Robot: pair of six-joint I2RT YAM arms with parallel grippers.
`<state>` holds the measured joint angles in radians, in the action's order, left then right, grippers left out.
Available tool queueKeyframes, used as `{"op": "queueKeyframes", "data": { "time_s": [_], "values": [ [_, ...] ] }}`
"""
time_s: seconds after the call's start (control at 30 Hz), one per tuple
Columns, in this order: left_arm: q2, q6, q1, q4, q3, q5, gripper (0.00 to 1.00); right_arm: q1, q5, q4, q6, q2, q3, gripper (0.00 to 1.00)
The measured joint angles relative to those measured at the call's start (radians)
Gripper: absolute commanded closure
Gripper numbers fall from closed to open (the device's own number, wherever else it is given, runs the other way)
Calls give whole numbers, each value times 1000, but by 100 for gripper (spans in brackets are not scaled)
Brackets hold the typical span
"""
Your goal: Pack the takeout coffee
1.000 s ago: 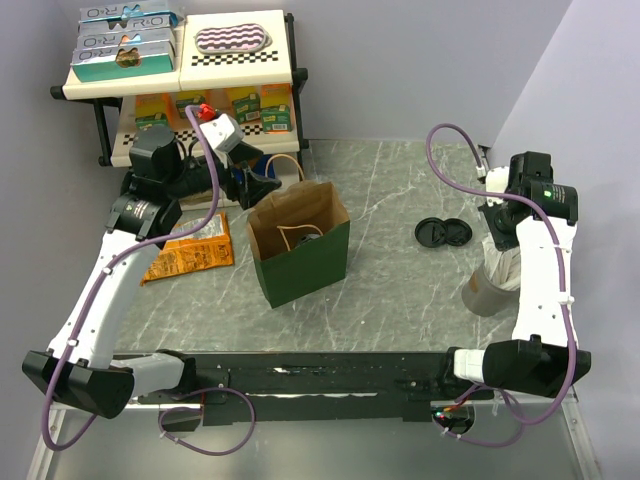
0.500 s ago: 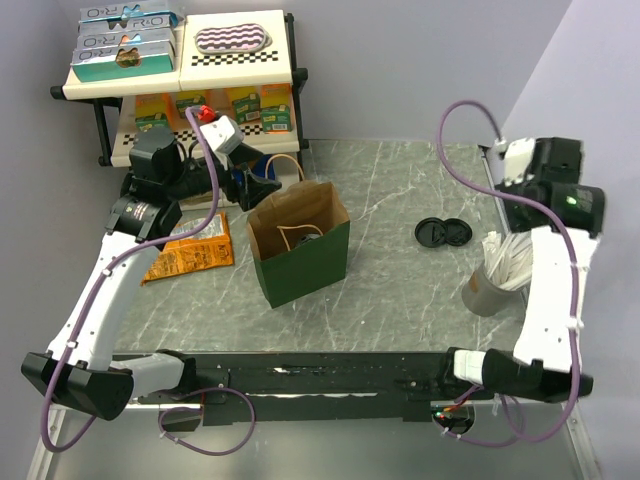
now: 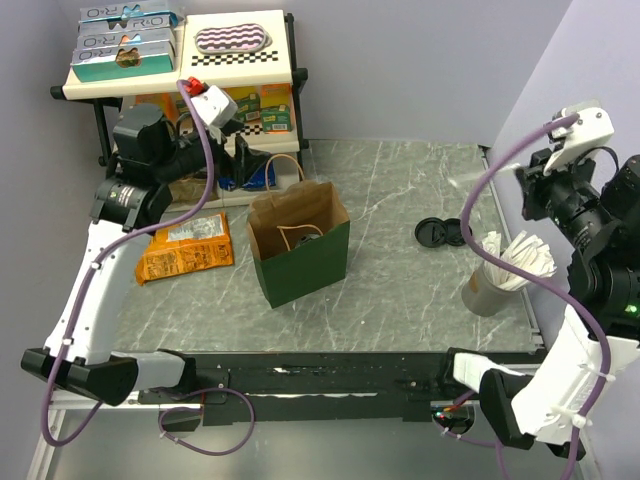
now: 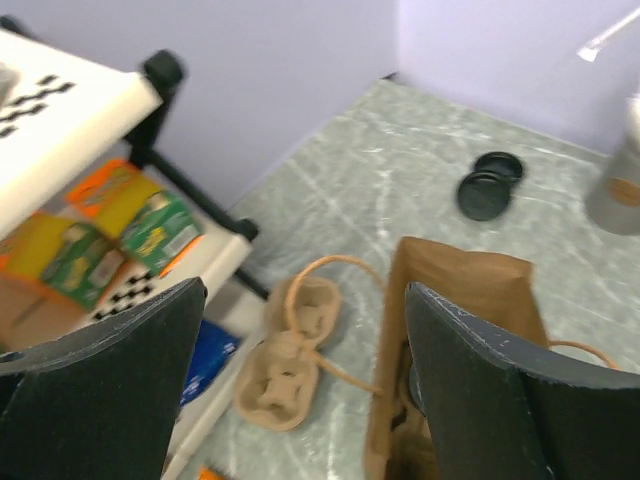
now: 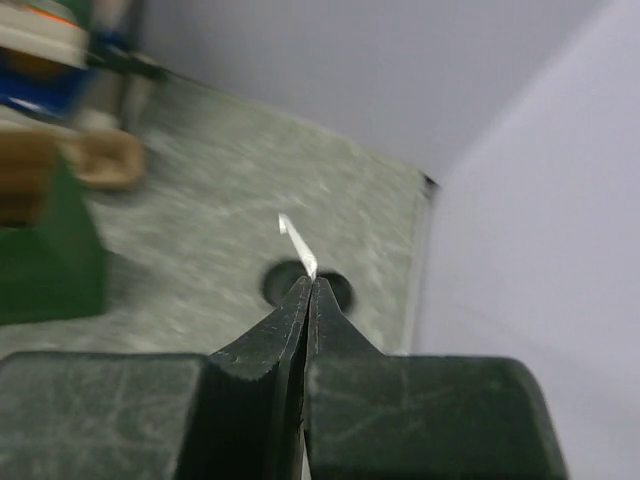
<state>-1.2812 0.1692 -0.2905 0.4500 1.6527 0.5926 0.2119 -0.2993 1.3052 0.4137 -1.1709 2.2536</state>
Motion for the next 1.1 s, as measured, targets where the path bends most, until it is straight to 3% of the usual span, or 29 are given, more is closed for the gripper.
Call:
{"op": "queueKeyframes", "data": {
  "time_s": [0.27,0.43,0.63,1.0,1.07,1.1],
  "values": [
    [19,82,23,109,15,-179,11,-84,-380,-190,-179,-68,-8,100],
    [50,137,68,152,-1,-266,11,-335,-428,-240,-186,-175,13,100],
    [71,158,133,161,-10,-307,11,-548,-405,-244,-136,-288,13,100],
    [109,162,143,154,-74,-312,10,-722,-383,-265,-37,-414,-5,99],
    [113,161,145,153,-83,-312,9,-761,-372,-265,-30,-447,-12,78],
    [114,159,146,153,-87,-314,9,-787,-361,-266,-26,-469,-14,58]
  ]
}}
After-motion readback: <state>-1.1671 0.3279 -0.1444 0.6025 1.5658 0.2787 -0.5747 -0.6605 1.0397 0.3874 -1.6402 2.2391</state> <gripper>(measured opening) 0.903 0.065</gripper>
